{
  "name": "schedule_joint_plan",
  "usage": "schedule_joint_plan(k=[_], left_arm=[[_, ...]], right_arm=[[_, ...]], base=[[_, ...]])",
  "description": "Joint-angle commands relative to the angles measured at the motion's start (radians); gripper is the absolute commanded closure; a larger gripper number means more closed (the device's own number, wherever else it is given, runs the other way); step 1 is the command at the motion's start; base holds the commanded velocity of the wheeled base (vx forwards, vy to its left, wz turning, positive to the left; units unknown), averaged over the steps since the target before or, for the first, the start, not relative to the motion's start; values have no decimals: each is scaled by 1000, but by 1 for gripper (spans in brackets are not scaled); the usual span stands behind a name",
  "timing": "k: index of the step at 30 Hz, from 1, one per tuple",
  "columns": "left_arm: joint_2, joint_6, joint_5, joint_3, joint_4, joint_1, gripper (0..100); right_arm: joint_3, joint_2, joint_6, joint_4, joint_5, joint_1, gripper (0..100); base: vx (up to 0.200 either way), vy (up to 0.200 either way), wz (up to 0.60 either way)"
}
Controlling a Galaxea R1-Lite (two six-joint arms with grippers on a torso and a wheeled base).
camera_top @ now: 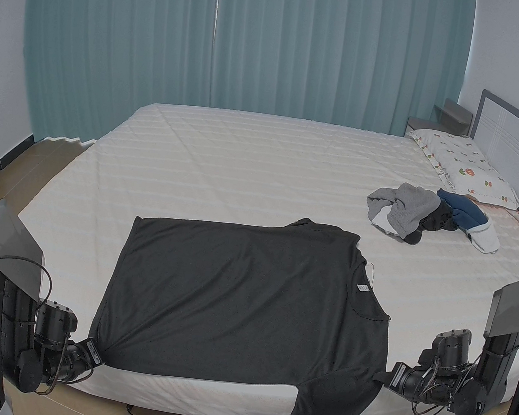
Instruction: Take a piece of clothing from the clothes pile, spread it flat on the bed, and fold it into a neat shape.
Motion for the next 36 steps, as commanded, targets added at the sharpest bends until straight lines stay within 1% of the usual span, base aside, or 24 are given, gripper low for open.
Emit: schedule_joint_plan(k=[1, 6, 13, 18, 21, 30, 36], left_arm=[[2, 0, 0, 13, -1, 0, 100], [2, 0, 0, 13, 1, 0, 100], [2, 1, 0, 13, 1, -1, 100], [2, 1, 0, 13, 1, -3, 100], [-7, 3, 0, 13, 30, -9, 100], [-10, 21, 0, 15, 55, -11, 100], [-12, 21, -1, 13, 53, -12, 100]], right_arm=[[19, 2, -5, 1, -12, 2, 100], [45, -7, -14, -1, -21, 1, 100], [89, -24, -76, -1, -49, -10, 100], [99, -28, -92, -1, -67, -13, 100], [122, -31, -146, -4, -92, -26, 100], [140, -27, -184, -2, -101, -36, 100], [135, -24, -184, -4, -101, -38, 100]], base=[[0, 0, 0], [0, 0, 0], [0, 0, 0], [0, 0, 0], [0, 0, 0], [0, 0, 0], [0, 0, 0]])
